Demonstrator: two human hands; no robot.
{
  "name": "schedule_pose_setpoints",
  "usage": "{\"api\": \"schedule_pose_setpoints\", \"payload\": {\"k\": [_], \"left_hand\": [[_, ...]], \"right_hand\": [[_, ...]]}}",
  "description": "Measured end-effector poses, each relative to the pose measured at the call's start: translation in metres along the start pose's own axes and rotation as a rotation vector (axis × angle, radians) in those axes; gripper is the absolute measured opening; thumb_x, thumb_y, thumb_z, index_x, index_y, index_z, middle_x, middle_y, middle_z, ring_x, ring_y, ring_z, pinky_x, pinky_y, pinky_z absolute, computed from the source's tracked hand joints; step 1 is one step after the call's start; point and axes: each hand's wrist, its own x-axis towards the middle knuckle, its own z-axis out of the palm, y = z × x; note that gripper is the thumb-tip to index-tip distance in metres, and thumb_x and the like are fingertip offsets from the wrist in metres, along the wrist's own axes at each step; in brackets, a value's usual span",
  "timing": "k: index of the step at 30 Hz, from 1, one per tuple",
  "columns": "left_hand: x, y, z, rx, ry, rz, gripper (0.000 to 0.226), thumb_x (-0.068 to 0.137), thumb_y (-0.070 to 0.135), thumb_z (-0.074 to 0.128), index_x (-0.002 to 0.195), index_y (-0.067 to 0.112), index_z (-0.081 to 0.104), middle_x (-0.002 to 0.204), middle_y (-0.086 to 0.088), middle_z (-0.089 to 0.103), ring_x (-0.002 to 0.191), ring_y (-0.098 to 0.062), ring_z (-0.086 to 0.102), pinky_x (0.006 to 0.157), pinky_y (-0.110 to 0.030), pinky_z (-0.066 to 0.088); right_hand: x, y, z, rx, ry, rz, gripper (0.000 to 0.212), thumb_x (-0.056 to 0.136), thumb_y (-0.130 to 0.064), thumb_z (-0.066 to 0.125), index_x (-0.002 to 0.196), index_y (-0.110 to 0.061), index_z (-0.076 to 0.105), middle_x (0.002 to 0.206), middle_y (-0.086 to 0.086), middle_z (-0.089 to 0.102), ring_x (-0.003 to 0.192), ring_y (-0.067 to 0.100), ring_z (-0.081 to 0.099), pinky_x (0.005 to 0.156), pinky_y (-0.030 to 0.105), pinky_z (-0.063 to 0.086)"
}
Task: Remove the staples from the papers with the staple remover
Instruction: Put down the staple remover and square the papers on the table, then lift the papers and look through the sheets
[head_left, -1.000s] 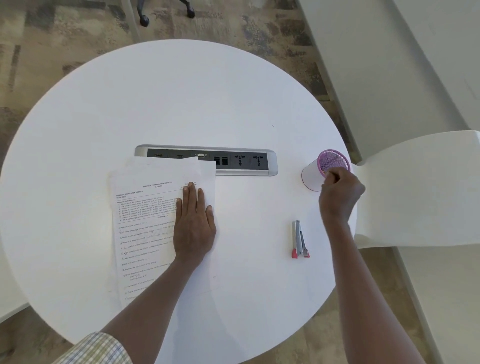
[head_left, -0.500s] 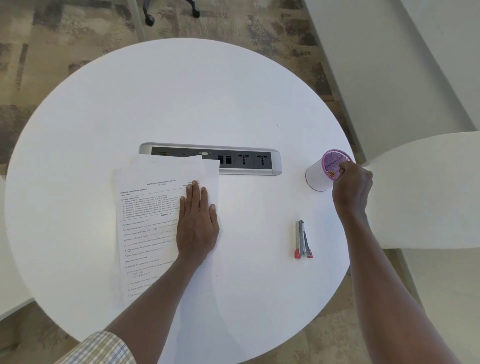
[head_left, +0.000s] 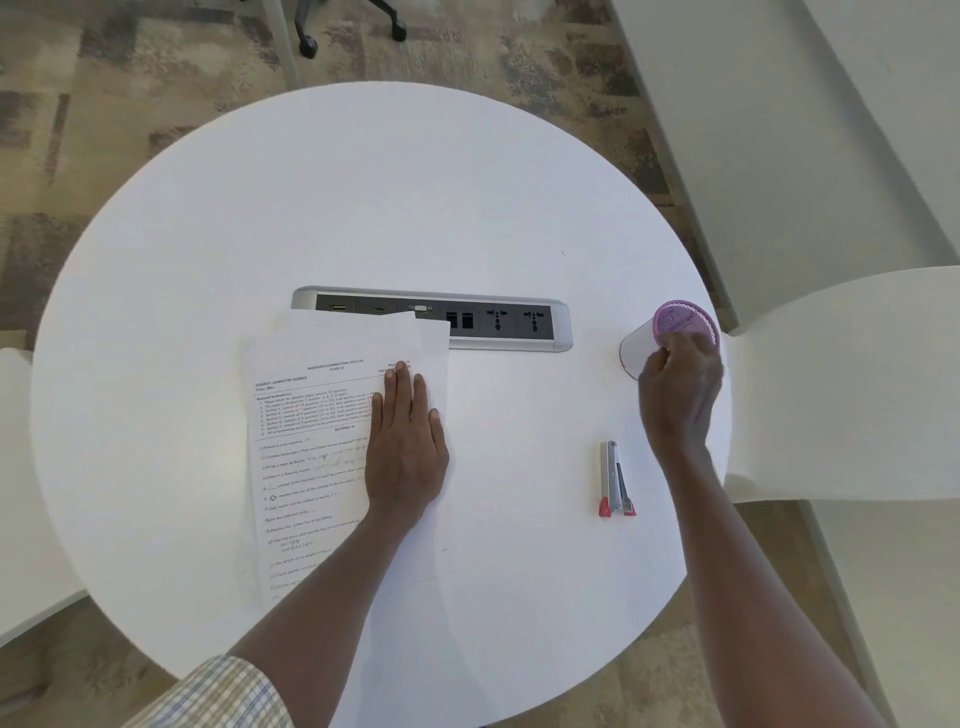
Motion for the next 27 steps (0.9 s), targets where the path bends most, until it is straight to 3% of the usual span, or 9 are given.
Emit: {"api": "schedule_pose_setpoints", "payload": {"k": [4, 7, 10, 14, 16, 19, 23, 27], "left_hand": [[0.000, -0.002, 0.000, -0.010, -0.014, 0.017, 0.051, 0.102, 0.015, 0.035, 0.151, 0.000, 0.033, 0.164, -0.017, 0.020, 0.153, -0.028, 0.016, 0.125, -0.044, 0.014], [0.002, -0.002, -0.006, -0.129, -0.048, 0.016, 0.053, 0.102, 0.012, 0.036, 0.153, -0.001, 0.028, 0.165, -0.014, 0.018, 0.154, -0.025, 0.012, 0.125, -0.043, 0.010], [0.006, -0.012, -0.026, -0.267, 0.016, -0.018, 0.056, 0.102, 0.009, 0.039, 0.154, -0.002, 0.022, 0.165, -0.014, 0.017, 0.154, -0.025, 0.010, 0.126, -0.042, 0.005], [0.015, -0.047, -0.061, -0.211, 0.187, -0.289, 0.063, 0.101, 0.017, 0.046, 0.154, -0.005, 0.019, 0.164, -0.022, 0.015, 0.153, -0.035, 0.011, 0.124, -0.046, 0.007], [0.016, -0.066, -0.076, -0.188, 0.181, -0.482, 0.074, 0.098, 0.027, 0.050, 0.154, -0.006, 0.015, 0.163, -0.026, 0.012, 0.152, -0.040, 0.010, 0.123, -0.050, 0.009], [0.014, -0.081, -0.093, -0.249, 0.154, -0.686, 0.086, 0.095, 0.033, 0.058, 0.154, -0.008, 0.010, 0.159, -0.029, 0.019, 0.144, -0.045, 0.020, 0.115, -0.056, 0.025], [0.018, -0.086, -0.104, -0.341, 0.128, -0.711, 0.088, 0.093, 0.027, 0.062, 0.151, -0.012, 0.009, 0.149, -0.032, 0.031, 0.133, -0.047, 0.033, 0.114, -0.050, 0.025], [0.030, -0.089, -0.110, -0.453, 0.063, -0.828, 0.072, 0.090, 0.025, 0.065, 0.143, -0.010, 0.030, 0.139, -0.028, 0.046, 0.128, -0.043, 0.045, 0.108, -0.049, 0.038]], "right_hand": [[-0.038, -0.018, 0.014, 0.061, -0.096, -0.042, 0.025, 0.088, 0.008, 0.053, 0.105, 0.008, 0.071, 0.103, 0.026, 0.067, 0.099, 0.042, 0.063, 0.088, 0.042, 0.049], [-0.073, -0.035, 0.026, 0.117, -0.211, -0.062, 0.022, 0.088, 0.006, 0.056, 0.103, 0.005, 0.072, 0.100, 0.023, 0.069, 0.093, 0.040, 0.064, 0.083, 0.041, 0.050], [-0.104, -0.056, 0.041, 0.200, -0.344, -0.027, 0.020, 0.089, 0.002, 0.058, 0.103, 0.003, 0.073, 0.098, 0.019, 0.071, 0.088, 0.035, 0.067, 0.080, 0.037, 0.052], [-0.132, -0.085, 0.059, 0.271, -0.504, 0.082, 0.024, 0.091, -0.006, 0.063, 0.113, 0.000, 0.070, 0.103, 0.015, 0.069, 0.092, 0.029, 0.067, 0.082, 0.026, 0.047], [-0.141, -0.099, 0.066, 0.287, -0.573, 0.135, 0.032, 0.090, -0.011, 0.067, 0.120, -0.001, 0.066, 0.108, 0.013, 0.065, 0.095, 0.029, 0.066, 0.083, 0.025, 0.046], [-0.150, -0.116, 0.071, 0.318, -0.672, 0.224, 0.049, 0.087, -0.019, 0.073, 0.128, 0.000, 0.056, 0.115, 0.007, 0.053, 0.106, 0.027, 0.060, 0.089, 0.030, 0.048], [-0.156, -0.130, 0.074, 0.268, -0.734, 0.211, 0.034, 0.082, -0.016, 0.077, 0.105, -0.003, 0.056, 0.112, 0.006, 0.043, 0.108, 0.030, 0.053, 0.094, 0.035, 0.048], [-0.166, -0.139, 0.071, 0.193, -0.718, 0.156, 0.029, 0.085, -0.010, 0.072, 0.107, -0.002, 0.055, 0.112, 0.007, 0.043, 0.110, 0.030, 0.050, 0.099, 0.038, 0.047]]}}
